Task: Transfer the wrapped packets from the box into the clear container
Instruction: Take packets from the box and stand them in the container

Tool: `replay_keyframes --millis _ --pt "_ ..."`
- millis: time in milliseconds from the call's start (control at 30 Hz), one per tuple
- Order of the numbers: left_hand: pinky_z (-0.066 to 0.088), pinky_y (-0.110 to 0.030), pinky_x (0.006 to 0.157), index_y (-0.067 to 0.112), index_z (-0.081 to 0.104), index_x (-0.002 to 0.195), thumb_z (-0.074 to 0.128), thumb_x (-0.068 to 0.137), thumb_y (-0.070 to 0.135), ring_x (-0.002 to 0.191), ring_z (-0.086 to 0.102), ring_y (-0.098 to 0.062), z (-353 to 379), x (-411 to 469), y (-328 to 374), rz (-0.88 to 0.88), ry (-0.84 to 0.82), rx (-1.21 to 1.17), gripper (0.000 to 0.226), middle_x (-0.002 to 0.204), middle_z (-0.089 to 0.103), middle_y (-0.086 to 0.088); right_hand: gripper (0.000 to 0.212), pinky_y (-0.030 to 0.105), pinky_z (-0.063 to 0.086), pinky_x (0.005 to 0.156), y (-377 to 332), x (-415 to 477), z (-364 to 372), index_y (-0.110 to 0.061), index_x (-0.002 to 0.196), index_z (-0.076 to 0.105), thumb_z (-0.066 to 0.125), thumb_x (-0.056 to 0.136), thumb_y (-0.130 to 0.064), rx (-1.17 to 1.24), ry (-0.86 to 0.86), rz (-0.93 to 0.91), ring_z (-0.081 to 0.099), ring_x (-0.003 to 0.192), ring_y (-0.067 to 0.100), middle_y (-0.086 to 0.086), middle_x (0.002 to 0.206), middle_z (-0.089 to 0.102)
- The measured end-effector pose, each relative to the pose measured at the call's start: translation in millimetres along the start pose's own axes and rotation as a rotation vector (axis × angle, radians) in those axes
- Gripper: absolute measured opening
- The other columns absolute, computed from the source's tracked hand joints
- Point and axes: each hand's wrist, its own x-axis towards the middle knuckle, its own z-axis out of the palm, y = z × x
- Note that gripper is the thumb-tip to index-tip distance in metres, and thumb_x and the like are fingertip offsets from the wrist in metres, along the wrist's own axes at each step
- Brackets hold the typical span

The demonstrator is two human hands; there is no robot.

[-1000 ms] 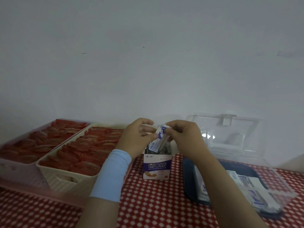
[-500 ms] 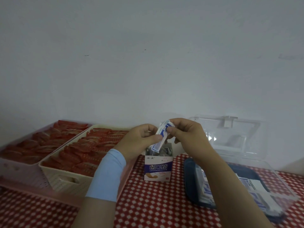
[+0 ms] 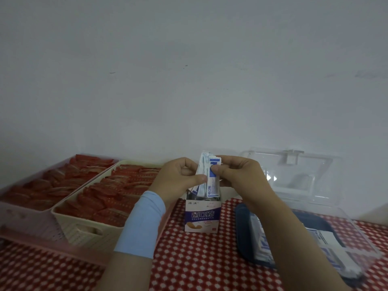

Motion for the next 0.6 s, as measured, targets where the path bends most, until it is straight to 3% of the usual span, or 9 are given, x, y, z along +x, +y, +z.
replay_keyframes --millis 67,200,333,433,533,600 --pt "0.059 -0.029 0.062 0.001 0.064 0.095 0.080 0.080 0.006 0.077 0.076 -0.022 2 -1 0 -0.016 0.017 -0.004 0.022 0.086 0.078 -0.007 0.017 0.034 0.063 0.071 0 0 0 -0.007 0.107 0.076 0.070 0.092 -0.010 0.001 0.011 0.053 0.077 0.081 0.022 0.006 0.089 0.079" --pt "0.062 -0.040 0.074 0.007 0.067 0.100 0.074 0.085 0.006 0.083 0.075 -0.029 3 1 1 -0.041 0.017 -0.072 0.016 0.088 0.078 -0.011 0.016 0.030 0.062 0.066 1 0 -1 -0.007 0.103 0.076 0.073 0.090 -0.015 -0.027 0.089 0.071 0.077 0.077 0.020 0.005 0.087 0.079" --pt "0.061 -0.035 0.064 0.010 0.068 0.098 0.079 0.081 0.007 0.078 0.076 -0.023 4 2 0 -0.041 0.097 -0.039 0.021 0.087 0.078 -0.007 0.014 0.027 0.062 0.062 -1 0 -2 -0.008 0.101 0.076 0.074 0.090 -0.017 -0.051 0.050 0.109 0.077 0.075 0.019 0.005 0.084 0.079" --pt "0.062 -0.038 0.069 0.013 0.069 0.091 0.075 0.086 0.013 0.077 0.075 -0.019 4 6 -5 -0.044 0.149 -0.030 0.009 0.087 0.078 -0.005 0.012 0.024 0.058 0.056 -1 0 -5 -0.005 0.095 0.075 0.074 0.089 -0.015 -0.076 0.101 0.127 0.076 0.068 0.017 0.006 0.080 0.078" --pt "0.060 -0.033 0.074 0.020 0.070 0.085 0.074 0.087 0.018 0.075 0.072 -0.012 4 12 -11 0.011 0.208 0.191 0.005 0.087 0.077 -0.001 0.010 0.022 0.056 0.053 -2 2 -14 0.000 0.092 0.074 0.072 0.091 -0.010 -0.031 0.193 0.106 0.075 0.065 0.018 0.010 0.080 0.078" --pt "0.058 -0.034 0.078 0.027 0.068 0.084 0.070 0.089 0.029 0.080 0.071 -0.010 5 13 -13 0.056 0.149 0.413 0.006 0.088 0.076 0.006 0.008 0.023 0.056 0.054 -4 3 -20 -0.002 0.092 0.074 0.070 0.092 -0.010 -0.027 0.210 0.080 0.075 0.068 0.019 0.009 0.081 0.078"
